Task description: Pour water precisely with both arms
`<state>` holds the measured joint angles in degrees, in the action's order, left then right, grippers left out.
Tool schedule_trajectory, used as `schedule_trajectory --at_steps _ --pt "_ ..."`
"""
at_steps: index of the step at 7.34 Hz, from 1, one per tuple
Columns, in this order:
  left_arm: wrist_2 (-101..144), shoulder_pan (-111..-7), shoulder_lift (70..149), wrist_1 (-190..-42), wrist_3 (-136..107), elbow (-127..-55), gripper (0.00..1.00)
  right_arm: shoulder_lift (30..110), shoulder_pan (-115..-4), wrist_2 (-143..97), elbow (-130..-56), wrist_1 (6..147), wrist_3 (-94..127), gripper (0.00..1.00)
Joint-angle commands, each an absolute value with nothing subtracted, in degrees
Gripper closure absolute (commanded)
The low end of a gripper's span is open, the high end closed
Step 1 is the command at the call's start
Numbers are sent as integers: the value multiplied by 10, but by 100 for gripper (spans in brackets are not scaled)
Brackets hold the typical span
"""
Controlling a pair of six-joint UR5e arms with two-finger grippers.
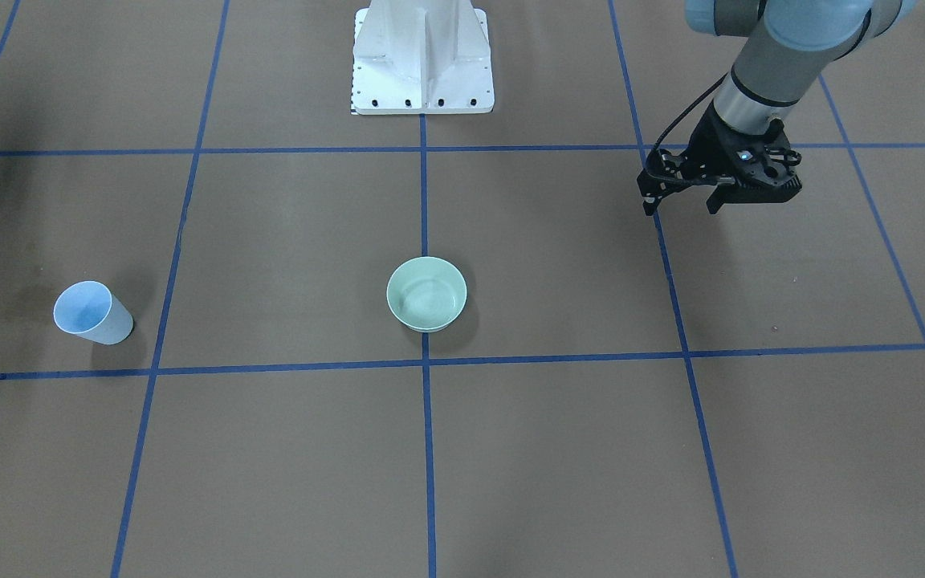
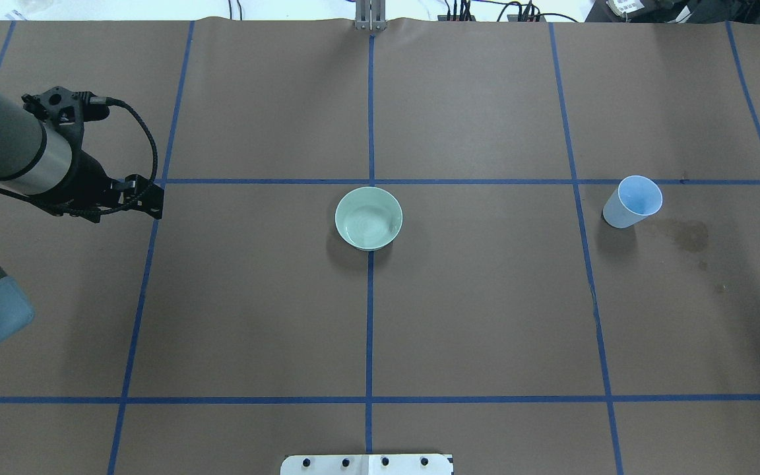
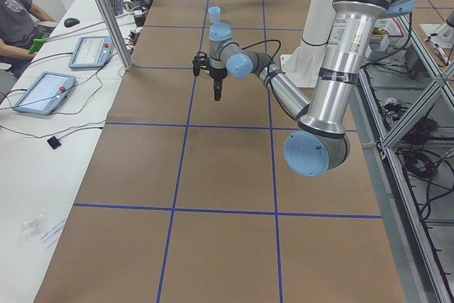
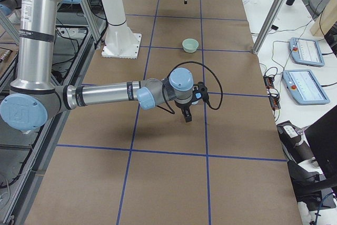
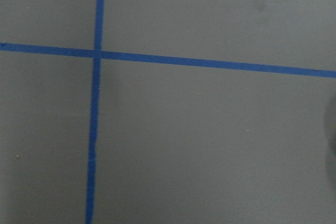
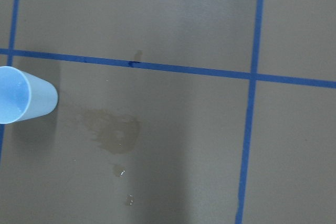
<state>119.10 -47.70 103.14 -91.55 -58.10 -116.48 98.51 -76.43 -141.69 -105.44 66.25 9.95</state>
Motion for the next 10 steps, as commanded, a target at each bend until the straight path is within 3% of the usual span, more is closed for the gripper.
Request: schedule_trajectory --at_steps 1,3,7,10 --pt "1189 -479 1028 -916 -579 -1162 0 973 -640 -1354 -1035 431 240 0" --pt "1189 -480 1028 -916 -579 -1163 0 977 -584 -1230 -993 257 325 0" --pt "1188 -476 1037 -916 -581 -1152 0 978 -493 -1064 -967 208 287 5" --pt "1188 -475 1047 -916 -584 -1141 0 956 -486 -1056 -857 71 314 6"
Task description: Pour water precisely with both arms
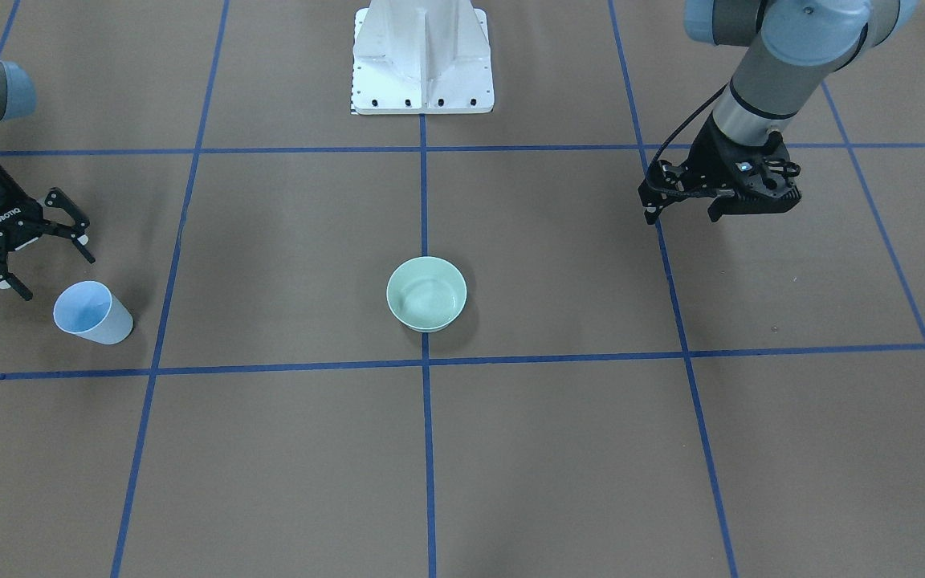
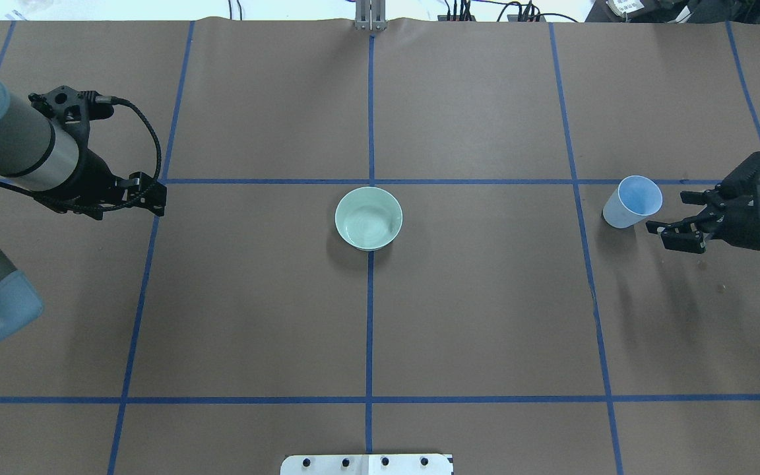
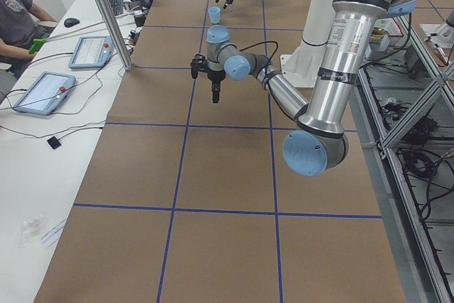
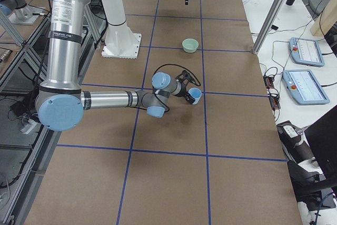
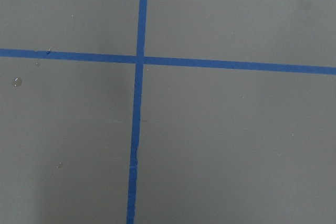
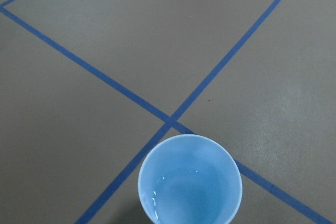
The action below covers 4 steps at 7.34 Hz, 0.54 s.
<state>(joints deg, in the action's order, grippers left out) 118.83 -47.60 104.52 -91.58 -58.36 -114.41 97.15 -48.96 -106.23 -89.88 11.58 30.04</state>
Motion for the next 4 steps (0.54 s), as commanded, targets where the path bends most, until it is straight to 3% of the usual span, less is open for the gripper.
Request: schedule_trajectory --at_steps 1,4 --pt "1188 -475 1048 -916 -584 -1140 0 954 -485 -1053 -856 69 328 6" --pt "1187 -475 1055 -918 -580 -1123 0 931 -469 -1037 -843 69 376 5"
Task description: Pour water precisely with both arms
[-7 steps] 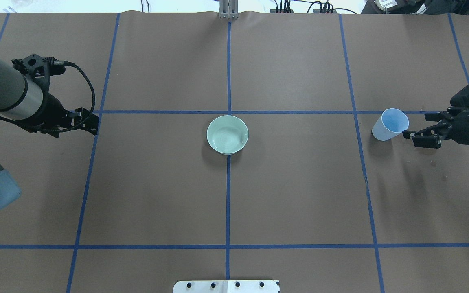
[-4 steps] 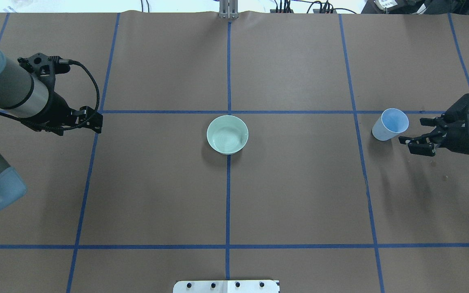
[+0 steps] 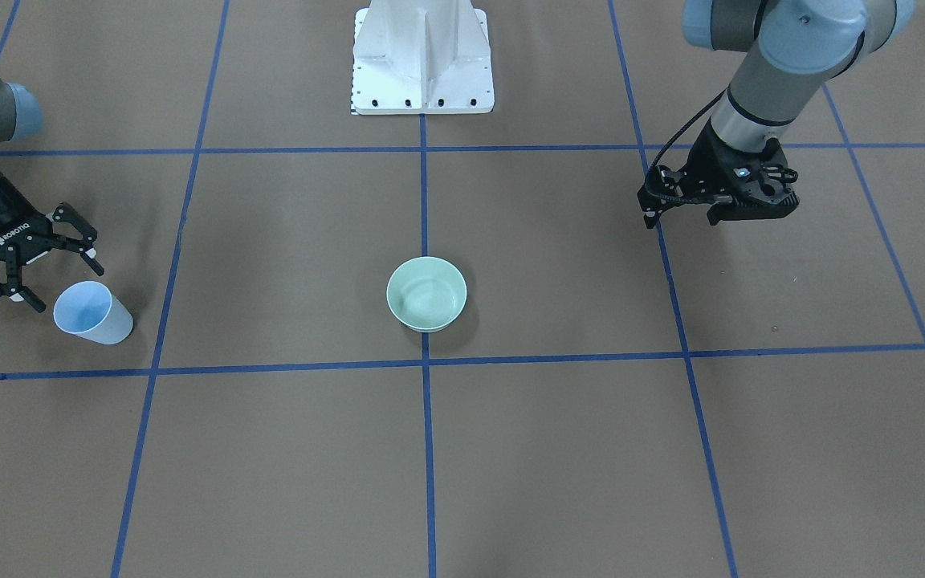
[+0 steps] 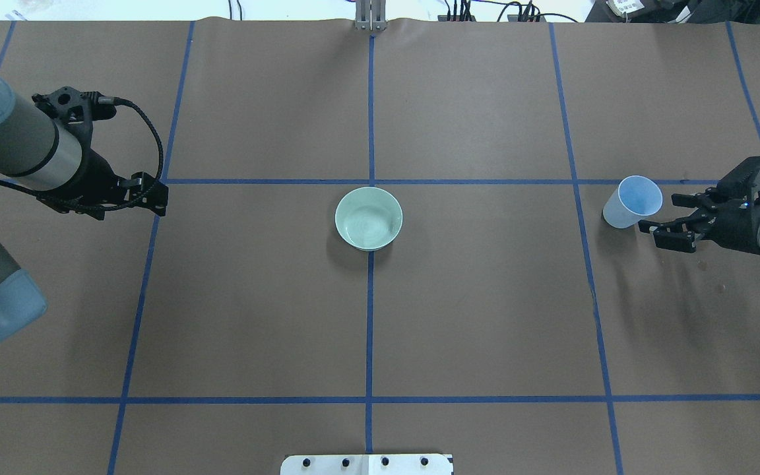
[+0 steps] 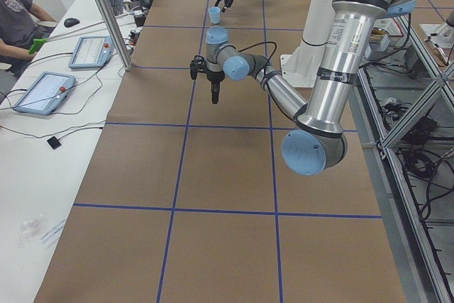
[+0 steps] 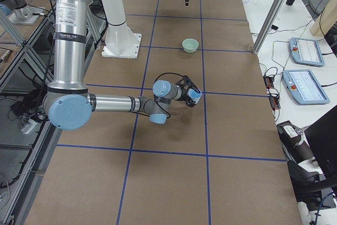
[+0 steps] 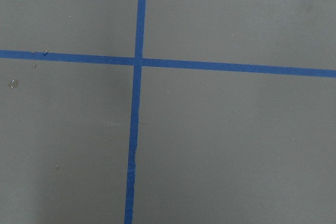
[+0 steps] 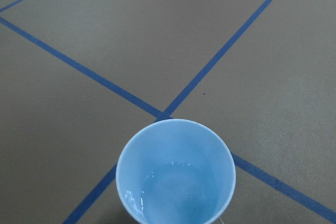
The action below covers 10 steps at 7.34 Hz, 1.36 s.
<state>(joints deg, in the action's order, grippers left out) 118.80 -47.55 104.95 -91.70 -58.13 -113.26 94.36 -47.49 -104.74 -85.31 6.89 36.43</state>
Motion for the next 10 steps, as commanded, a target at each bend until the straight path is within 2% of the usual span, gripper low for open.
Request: schedule_trajectory --at_steps 1,4,5,8,10 --pt "1187 -476 1057 -918 -579 -1119 0 916 -468 -1034 -825 68 378 5" --pt "1187 -475 1059 -918 -579 -1119 0 889 -467 -1033 -799 68 377 6" --pt "1187 -475 1059 -918 -579 -1117 0 888 -466 -1033 -798 68 373 11" --pt "1188 -476 1059 -919 -579 -1115 0 872 -463 -1034 -786 69 370 14" --pt "1188 -475 1061 -919 -579 -1115 0 862 -463 -1033 -791 76 367 20"
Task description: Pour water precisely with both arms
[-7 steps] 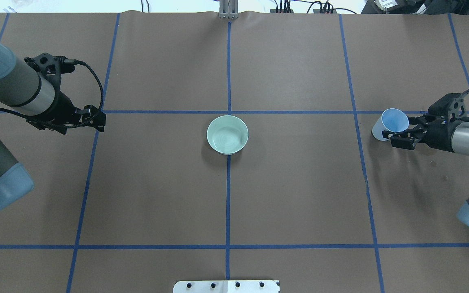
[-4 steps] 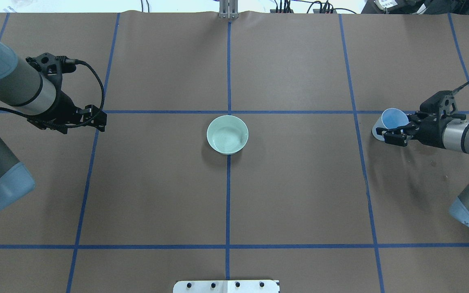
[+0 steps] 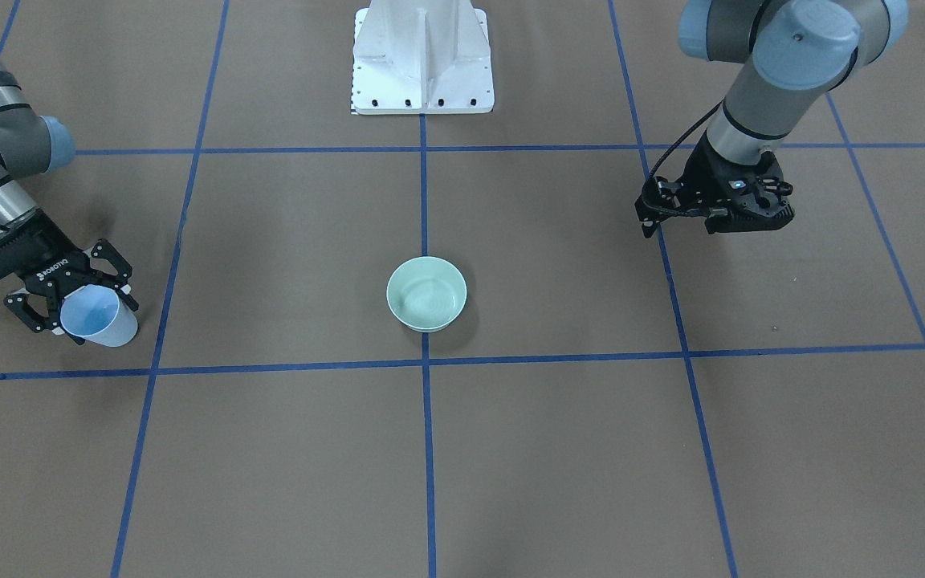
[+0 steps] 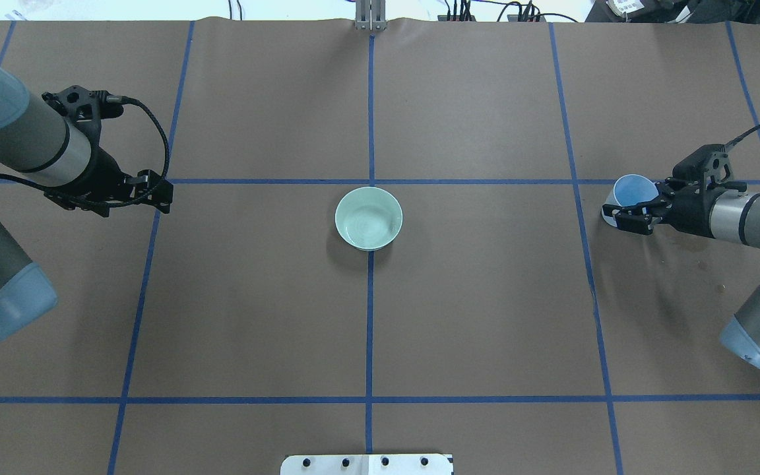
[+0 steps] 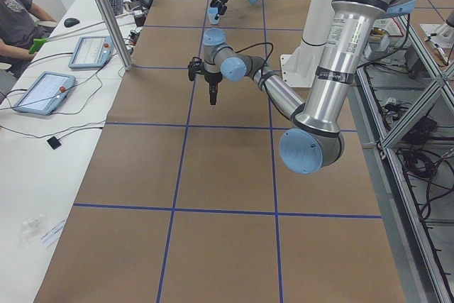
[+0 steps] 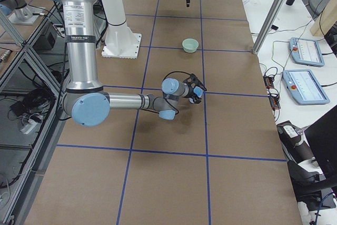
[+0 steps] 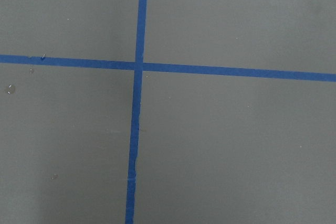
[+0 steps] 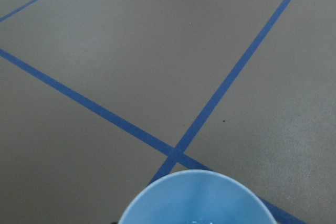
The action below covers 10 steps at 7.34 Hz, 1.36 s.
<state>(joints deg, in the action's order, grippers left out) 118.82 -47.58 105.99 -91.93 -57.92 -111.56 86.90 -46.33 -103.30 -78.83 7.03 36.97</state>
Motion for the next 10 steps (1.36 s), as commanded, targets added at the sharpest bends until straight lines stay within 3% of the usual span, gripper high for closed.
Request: schedule_trajectory --at_steps 1,3,5,7,10 --pt "1188 -475 1063 -919 -582 -1115 0 862 -465 -1031 -794 76 366 28" --pt "1187 -475 1065 -919 -584 -1115 0 853 -482 -1042 -822 108 365 53" --pt "1188 -475 1065 -918 -584 -1114 0 838 -482 -1040 -928 264 372 70" --pt "1188 -477 1063 -919 -574 -1105 0 776 -475 -1007 -997 447 370 72" --pt "1187 -482 1065 -925 -537 -1076 0 674 -369 -874 -997 603 368 79"
